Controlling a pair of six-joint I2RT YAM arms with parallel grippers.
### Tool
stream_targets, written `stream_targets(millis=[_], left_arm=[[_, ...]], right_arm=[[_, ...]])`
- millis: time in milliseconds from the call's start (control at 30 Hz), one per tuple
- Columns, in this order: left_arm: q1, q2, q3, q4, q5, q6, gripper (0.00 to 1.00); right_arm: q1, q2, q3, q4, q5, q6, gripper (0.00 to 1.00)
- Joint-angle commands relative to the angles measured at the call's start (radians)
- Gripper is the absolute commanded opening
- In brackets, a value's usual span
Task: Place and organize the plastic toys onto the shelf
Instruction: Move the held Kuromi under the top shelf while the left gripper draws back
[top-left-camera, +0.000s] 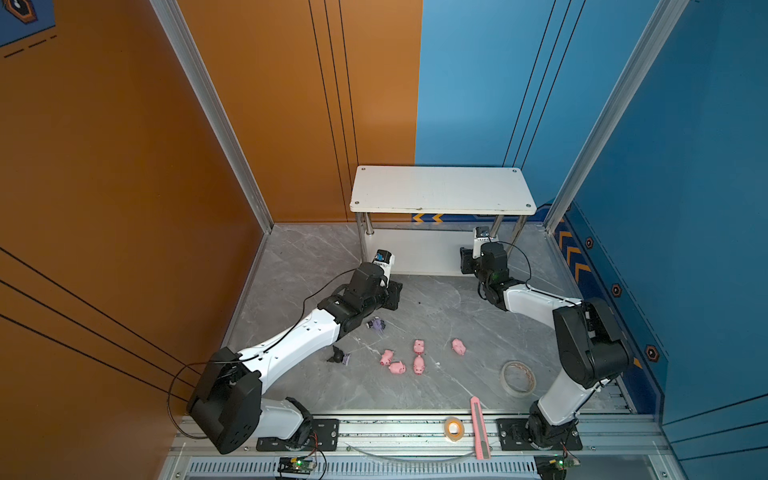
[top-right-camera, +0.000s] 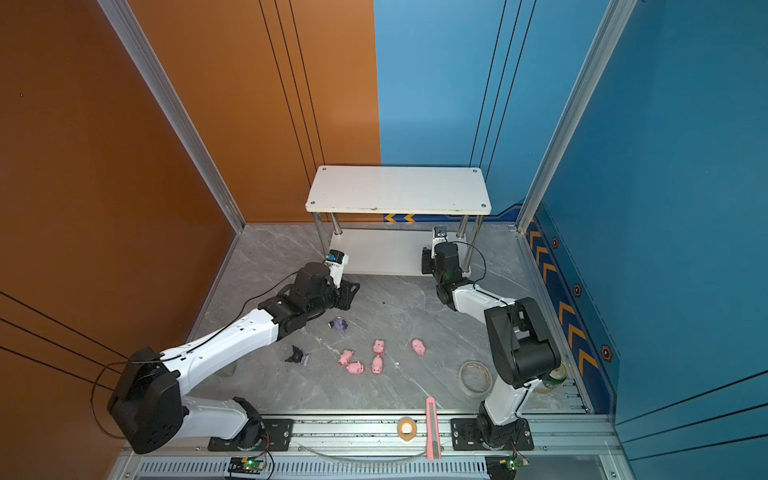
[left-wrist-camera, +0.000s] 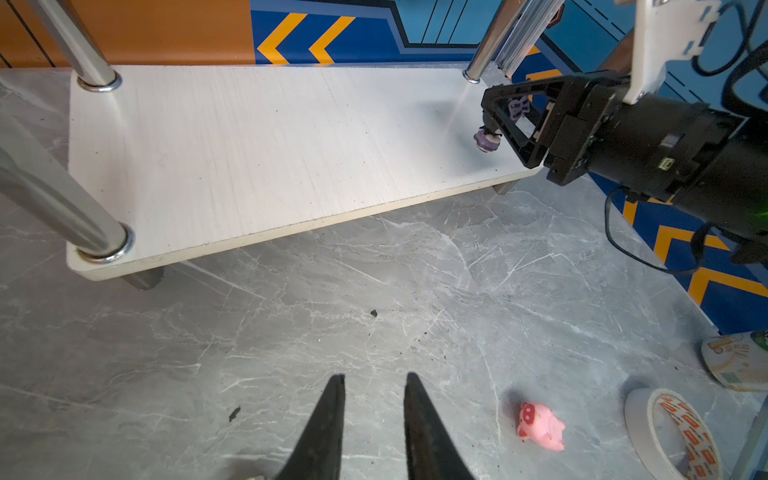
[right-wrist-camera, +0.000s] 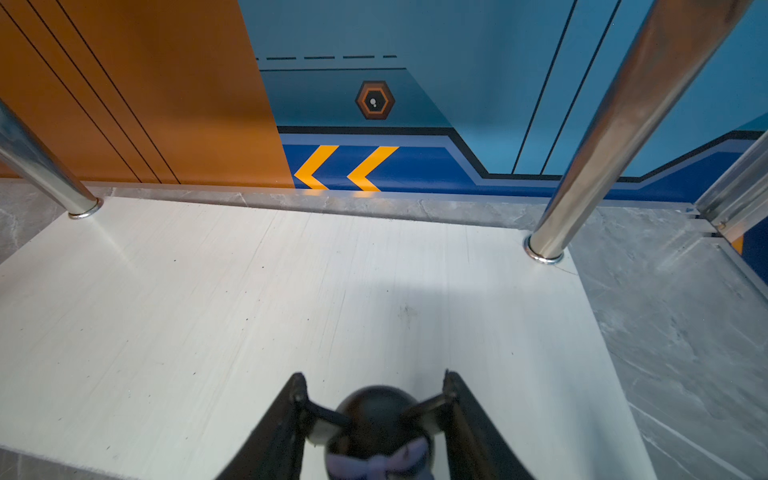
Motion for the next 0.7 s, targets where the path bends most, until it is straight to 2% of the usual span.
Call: stream_targets(millis=[0,300,667], left_arm=[[0.010,0.008,0.002,-0.015,-0.018,-0.014,0.27],[0.009,0.054,0.026,-0.005,0.000,-0.026,0.26],[0.010,0.053,0.019,-0.005,0.004,-0.028,0.26]], right_arm=[[-0.017,0.028,0.045,0.043,-0.031,-0.027,0.04],[-0.036,0.068,0.049,0.049,-0.033,-0.009,0.04],[-0.028,0.076,0.019,0.052,0.106,0.042,0.04]])
